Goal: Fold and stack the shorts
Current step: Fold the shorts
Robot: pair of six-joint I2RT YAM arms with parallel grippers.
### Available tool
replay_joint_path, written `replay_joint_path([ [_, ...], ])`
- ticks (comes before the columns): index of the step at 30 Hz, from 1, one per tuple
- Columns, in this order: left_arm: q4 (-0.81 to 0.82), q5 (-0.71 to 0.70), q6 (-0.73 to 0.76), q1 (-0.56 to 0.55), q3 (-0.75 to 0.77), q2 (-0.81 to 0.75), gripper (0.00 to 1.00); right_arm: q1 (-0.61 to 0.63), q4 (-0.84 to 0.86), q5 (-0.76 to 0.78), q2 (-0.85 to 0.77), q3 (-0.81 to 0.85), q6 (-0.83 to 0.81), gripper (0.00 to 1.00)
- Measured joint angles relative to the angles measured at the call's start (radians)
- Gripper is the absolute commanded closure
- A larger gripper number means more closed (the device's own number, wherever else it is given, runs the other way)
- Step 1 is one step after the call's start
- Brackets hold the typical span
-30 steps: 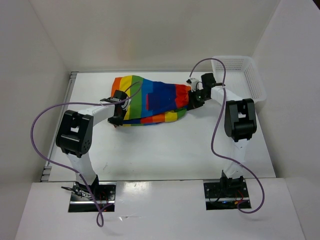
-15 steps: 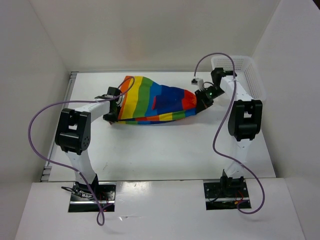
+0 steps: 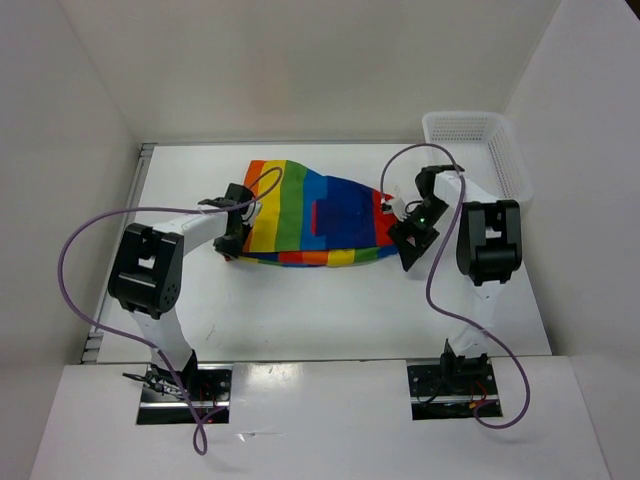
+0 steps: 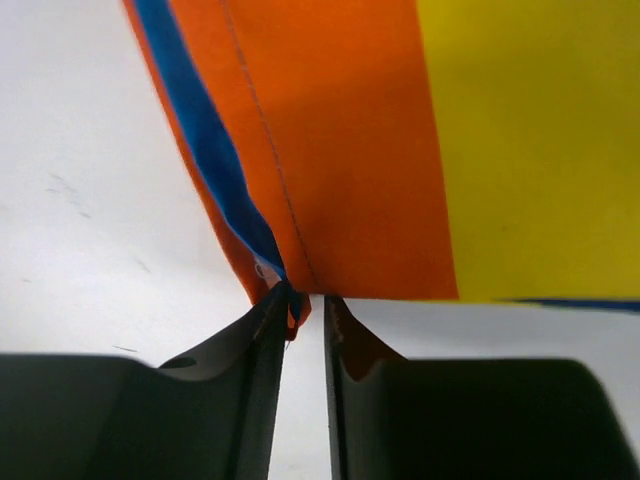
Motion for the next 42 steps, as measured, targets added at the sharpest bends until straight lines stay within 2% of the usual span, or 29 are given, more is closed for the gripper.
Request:
replay_joint_path([
  [1, -0.016, 0.014, 0.000, -0.010, -0.008, -0.009, 0.68, 0.002, 0.010, 0.014, -0.021, -0.022, -0.010, 0.01],
  [7, -0.105, 0.100, -0.003, -0.015, -0.030, -0.071, 0.63, 0.023, 0.039, 0.040, -0.256, -0.084, -0.037, 0.01],
  [9, -0.162, 0.148, -0.003, 0.010, -0.008, -0.110, 0.61, 0.023, 0.047, 0.041, -0.342, -0.084, -0.028, 0.13],
  [10, -0.179, 0.161, -0.002, 0.025, 0.007, -0.127, 0.61, 0.023, 0.058, 0.042, -0.373, -0.084, -0.020, 0.21],
  [11, -0.196, 0.175, -0.003, 0.045, 0.027, -0.146, 0.59, 0.026, 0.086, 0.047, -0.410, -0.089, 0.000, 0.33],
  [12, -0.202, 0.183, -0.004, 0.063, 0.045, -0.164, 0.56, 0.031, 0.148, 0.064, -0.454, -0.108, 0.031, 0.37],
  [16, -0.201, 0.196, -0.005, 0.104, 0.082, -0.211, 0.49, 0.098, 0.380, 0.148, -0.611, -0.230, 0.120, 0.38],
  [17, -0.203, 0.208, -0.005, 0.103, 0.082, -0.209, 0.49, 0.121, 0.412, 0.157, -0.626, -0.242, 0.137, 0.30],
  [20, -0.208, 0.243, -0.004, 0.101, 0.082, -0.169, 0.48, 0.167, 0.520, 0.177, -0.609, -0.246, 0.203, 0.30],
  [24, -0.205, 0.277, -0.004, 0.097, 0.082, -0.099, 0.48, 0.164, 0.647, 0.220, -0.554, -0.294, 0.262, 0.34],
  [27, -0.201, 0.322, -0.005, 0.097, 0.087, -0.047, 0.48, 0.161, 0.680, 0.246, -0.521, -0.320, 0.310, 0.39],
  [33, -0.199, 0.423, -0.005, 0.097, 0.139, 0.011, 0.48, 0.103, 0.743, 0.245, -0.513, -0.339, 0.435, 0.39],
  [38, -0.189, 0.443, -0.005, 0.097, 0.148, 0.077, 0.48, 0.030, 0.771, 0.223, -0.512, -0.372, 0.526, 0.39],
  [40, -0.190, 0.447, -0.005, 0.097, 0.150, 0.098, 0.51, 0.022, 0.771, 0.212, -0.507, -0.380, 0.555, 0.39],
  [42, -0.190, 0.452, -0.006, 0.097, 0.150, 0.099, 0.60, 0.016, 0.780, 0.194, -0.498, -0.383, 0.584, 0.39],
])
